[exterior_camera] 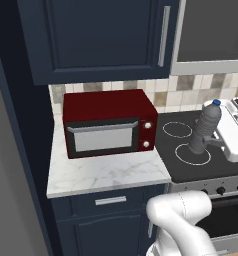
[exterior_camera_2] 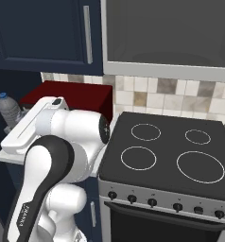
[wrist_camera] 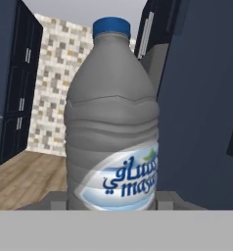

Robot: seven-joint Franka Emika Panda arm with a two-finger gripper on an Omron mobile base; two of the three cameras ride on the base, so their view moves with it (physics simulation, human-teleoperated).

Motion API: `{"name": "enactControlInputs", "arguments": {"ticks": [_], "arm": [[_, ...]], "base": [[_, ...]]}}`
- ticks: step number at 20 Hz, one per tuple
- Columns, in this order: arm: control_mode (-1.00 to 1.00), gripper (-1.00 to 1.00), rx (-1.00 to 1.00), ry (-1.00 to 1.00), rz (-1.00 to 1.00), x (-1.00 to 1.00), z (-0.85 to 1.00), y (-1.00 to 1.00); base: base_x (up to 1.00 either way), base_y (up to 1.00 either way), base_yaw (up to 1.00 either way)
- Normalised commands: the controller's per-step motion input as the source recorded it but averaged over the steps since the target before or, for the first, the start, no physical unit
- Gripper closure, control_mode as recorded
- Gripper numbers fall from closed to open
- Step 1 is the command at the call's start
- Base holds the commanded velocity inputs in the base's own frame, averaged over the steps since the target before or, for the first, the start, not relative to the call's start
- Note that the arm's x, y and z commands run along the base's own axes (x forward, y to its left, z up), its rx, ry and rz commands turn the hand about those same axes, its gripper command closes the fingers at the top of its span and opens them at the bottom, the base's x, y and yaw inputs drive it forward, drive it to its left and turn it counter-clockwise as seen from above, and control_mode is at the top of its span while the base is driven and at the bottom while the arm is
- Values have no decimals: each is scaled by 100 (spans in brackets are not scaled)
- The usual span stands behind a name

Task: Take the bottled waters from the counter and place them in the freezer to freeze. Close the freezer door after placing the bottles.

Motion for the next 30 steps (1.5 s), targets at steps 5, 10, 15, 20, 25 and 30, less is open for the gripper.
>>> {"name": "enactControlInputs", "arguments": {"ticks": [5,10,15,20,25,30], "arm": [[-100,100,0,0,0,0,0,0],[100,100,0,0,0,0,0,0],[100,100,0,0,0,0,0,0],[100,100,0,0,0,0,0,0],[100,100,0,0,0,0,0,0],[100,100,0,0,0,0,0,0]], "base": [[0,0,0],[-1,0,0],[-31,0,0],[-45,6,1],[-55,18,4],[-58,28,9]]}}
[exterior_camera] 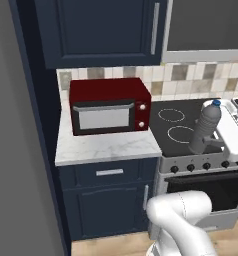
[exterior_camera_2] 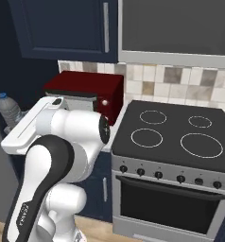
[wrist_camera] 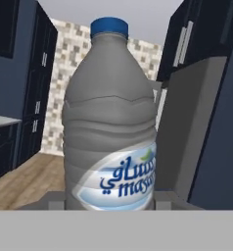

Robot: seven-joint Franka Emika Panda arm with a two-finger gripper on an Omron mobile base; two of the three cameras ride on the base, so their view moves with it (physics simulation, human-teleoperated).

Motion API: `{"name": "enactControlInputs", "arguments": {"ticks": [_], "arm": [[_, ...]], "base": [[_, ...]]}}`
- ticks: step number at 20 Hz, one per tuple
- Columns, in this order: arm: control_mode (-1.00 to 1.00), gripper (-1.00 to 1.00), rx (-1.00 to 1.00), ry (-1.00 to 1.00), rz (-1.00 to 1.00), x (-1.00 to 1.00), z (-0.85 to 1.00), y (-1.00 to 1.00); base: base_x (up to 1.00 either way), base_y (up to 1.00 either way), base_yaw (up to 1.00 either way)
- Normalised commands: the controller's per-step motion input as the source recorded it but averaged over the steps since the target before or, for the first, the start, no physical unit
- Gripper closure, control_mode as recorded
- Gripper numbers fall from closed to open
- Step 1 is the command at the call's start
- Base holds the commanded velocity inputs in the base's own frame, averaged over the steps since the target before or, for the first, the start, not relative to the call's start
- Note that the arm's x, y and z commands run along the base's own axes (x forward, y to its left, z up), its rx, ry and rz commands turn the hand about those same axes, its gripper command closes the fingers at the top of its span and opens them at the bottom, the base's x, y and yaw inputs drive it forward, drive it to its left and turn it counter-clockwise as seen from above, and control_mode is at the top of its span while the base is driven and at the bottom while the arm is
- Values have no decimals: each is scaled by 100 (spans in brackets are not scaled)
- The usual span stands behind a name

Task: Take the bottled waters from the counter and place them in the freezer to freeze. Close the freezer door after placing the bottles.

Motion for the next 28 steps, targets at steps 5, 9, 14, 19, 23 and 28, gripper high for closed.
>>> {"name": "enactControlInputs", "arguments": {"ticks": [5,9,14,19,23,28], "arm": [[100,100,0,0,0,0,0,0],[100,100,0,0,0,0,0,0],[100,100,0,0,0,0,0,0],[100,100,0,0,0,0,0,0],[100,100,0,0,0,0,0,0],[100,100,0,0,0,0,0,0]], "base": [[-38,48,20],[-14,66,18],[0,81,4],[3,80,0],[0,84,0],[3,81,-3]]}}
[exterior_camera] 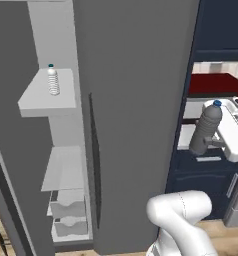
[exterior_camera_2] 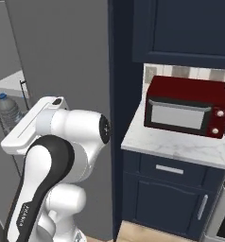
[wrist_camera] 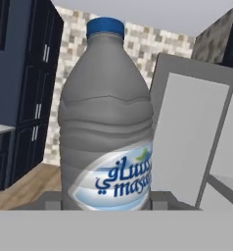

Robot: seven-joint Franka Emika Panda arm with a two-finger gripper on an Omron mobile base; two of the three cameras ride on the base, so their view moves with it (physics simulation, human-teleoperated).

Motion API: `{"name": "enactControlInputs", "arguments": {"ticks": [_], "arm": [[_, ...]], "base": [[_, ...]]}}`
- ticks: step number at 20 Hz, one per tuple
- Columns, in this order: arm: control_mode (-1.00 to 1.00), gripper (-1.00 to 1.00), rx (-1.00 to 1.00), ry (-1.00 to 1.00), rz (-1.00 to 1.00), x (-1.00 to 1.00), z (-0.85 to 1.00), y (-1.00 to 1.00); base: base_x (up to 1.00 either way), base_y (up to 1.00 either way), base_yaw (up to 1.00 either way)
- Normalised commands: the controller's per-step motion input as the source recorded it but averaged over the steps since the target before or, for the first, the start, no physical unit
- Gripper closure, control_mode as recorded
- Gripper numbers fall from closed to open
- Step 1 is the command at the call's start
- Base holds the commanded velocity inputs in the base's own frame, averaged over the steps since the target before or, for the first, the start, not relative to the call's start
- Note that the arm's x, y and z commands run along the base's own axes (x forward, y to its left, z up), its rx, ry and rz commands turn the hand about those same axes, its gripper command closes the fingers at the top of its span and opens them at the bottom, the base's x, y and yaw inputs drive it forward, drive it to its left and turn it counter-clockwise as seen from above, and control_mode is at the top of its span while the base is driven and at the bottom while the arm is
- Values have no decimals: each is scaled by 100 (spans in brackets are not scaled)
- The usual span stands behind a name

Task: Take the bottled waters from the counter and place them in the freezer to freeze. Close the freezer door after placing the bottles.

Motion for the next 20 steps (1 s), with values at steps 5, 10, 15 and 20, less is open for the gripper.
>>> {"name": "enactControlInputs", "arguments": {"ticks": [5,10,15,20], "arm": [[100,100,0,0,0,0,0,0],[100,100,0,0,0,0,0,0],[100,100,0,0,0,0,0,0],[100,100,0,0,0,0,0,0]], "base": [[3,65,-7],[2,51,-8],[3,41,-7],[18,37,-8]]}}
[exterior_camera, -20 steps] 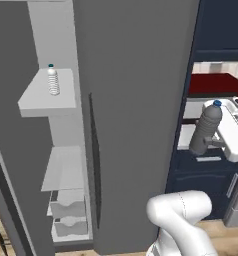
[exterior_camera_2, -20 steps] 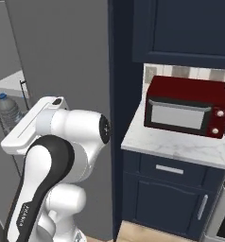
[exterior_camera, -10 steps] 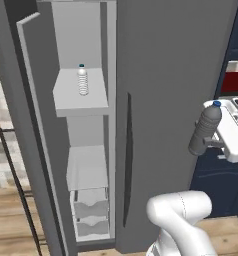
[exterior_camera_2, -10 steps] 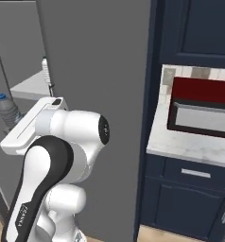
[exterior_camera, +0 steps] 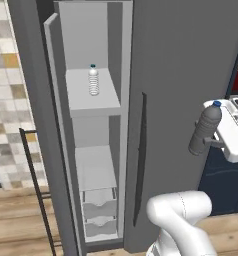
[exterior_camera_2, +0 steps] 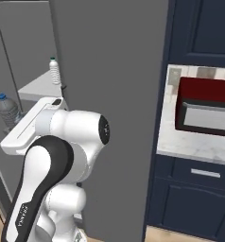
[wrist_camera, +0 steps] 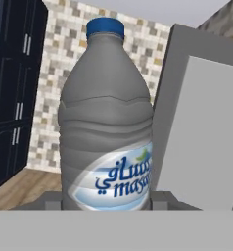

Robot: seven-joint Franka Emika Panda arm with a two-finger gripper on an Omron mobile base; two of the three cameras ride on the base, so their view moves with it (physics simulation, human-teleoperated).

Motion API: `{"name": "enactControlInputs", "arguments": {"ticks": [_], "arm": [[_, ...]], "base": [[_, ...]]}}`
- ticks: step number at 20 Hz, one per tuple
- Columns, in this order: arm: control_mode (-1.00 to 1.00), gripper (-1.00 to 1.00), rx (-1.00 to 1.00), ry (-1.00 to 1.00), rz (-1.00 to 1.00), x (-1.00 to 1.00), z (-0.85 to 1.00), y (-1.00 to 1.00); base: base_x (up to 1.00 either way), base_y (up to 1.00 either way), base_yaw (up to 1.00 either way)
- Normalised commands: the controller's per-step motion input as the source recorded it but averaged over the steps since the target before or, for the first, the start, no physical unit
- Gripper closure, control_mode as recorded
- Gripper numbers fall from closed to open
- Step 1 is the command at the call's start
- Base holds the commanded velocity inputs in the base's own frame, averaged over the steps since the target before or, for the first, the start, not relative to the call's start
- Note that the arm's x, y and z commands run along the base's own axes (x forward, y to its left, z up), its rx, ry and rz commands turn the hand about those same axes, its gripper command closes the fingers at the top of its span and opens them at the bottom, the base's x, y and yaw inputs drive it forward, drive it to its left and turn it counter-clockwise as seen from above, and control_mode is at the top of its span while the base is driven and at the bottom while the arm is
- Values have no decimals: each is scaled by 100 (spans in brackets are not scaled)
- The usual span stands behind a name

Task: Take the bottled waters from the counter and place them in the freezer to freeze. Close the freezer door after placing the bottles.

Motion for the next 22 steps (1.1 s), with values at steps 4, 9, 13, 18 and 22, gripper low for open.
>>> {"name": "enactControlInputs", "arguments": {"ticks": [4,9,13,18,22], "arm": [[100,100,0,0,0,0,0,0],[100,100,0,0,0,0,0,0],[100,100,0,0,0,0,0,0],[100,100,0,0,0,0,0,0],[100,100,0,0,0,0,0,0]], "base": [[24,25,-7],[17,27,-5],[14,47,-5],[20,47,-3],[26,7,0]]}}
